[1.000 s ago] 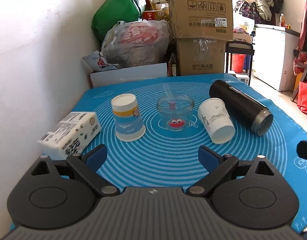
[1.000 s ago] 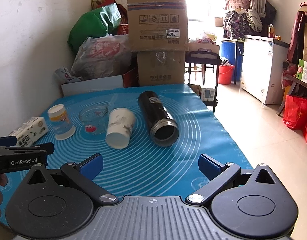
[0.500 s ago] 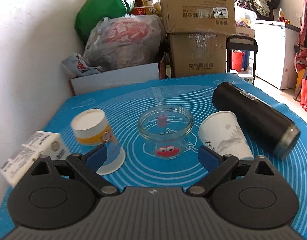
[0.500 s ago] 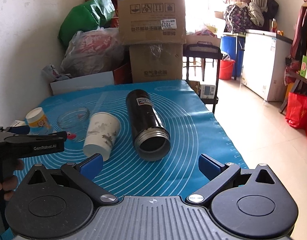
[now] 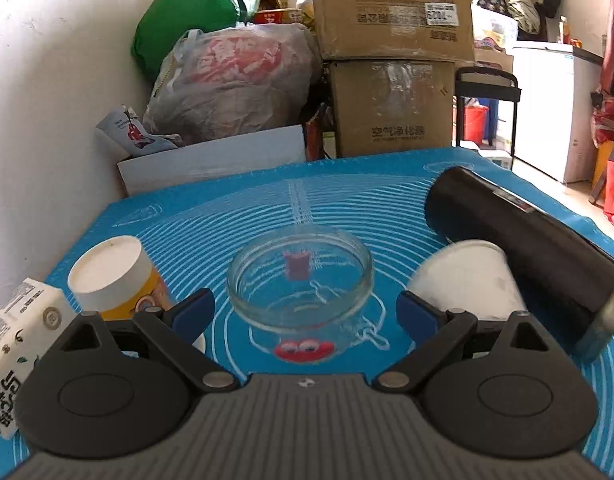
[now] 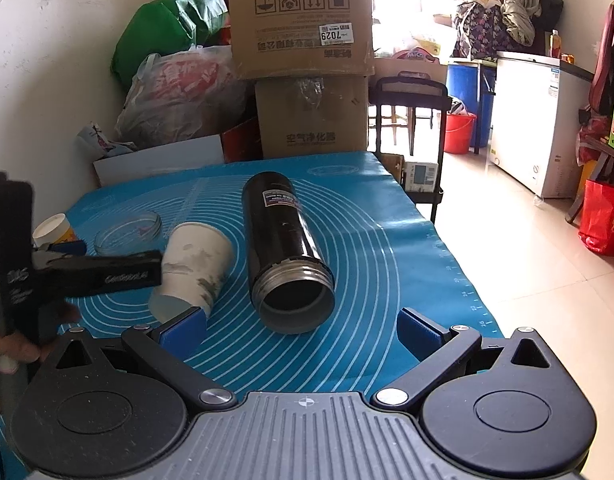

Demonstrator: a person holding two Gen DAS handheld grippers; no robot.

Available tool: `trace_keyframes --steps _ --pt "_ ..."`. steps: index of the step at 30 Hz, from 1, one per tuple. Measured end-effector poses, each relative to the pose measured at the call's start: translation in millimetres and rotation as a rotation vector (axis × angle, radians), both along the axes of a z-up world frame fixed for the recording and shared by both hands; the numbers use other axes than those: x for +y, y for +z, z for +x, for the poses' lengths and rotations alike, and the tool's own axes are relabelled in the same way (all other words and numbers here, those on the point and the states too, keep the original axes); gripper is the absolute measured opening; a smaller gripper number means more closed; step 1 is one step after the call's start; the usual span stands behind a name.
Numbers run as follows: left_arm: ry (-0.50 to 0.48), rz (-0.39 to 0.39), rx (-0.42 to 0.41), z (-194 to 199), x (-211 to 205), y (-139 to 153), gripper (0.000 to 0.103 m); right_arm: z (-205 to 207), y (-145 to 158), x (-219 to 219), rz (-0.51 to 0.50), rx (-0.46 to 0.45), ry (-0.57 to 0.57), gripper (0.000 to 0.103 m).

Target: Flip cup upside down

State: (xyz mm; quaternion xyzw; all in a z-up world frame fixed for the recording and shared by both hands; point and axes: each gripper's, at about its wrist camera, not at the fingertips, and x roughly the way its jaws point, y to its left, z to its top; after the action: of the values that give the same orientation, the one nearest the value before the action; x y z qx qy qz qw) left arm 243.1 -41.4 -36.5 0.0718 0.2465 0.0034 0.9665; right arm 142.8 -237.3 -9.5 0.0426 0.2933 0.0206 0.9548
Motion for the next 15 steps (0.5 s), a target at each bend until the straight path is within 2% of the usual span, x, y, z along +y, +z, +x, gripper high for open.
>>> trace_keyframes --steps 4,8,15 --pt "0.011 -0.009 -0.018 11.9 -1.1 -2.2 0.096 1.0 -1.7 -1.5 0.002 0.006 0.0 0.103" --pt "0.03 -0.018 -0.025 19.6 -0.9 -0.9 0.085 0.9 -2.6 -2.9 -0.003 0.007 -0.004 0.103" --pt "0.022 -0.019 -0.03 17.2 1.2 -0.7 0.085 1.5 -4.8 -4.1 0.005 0.009 -0.009 0.103"
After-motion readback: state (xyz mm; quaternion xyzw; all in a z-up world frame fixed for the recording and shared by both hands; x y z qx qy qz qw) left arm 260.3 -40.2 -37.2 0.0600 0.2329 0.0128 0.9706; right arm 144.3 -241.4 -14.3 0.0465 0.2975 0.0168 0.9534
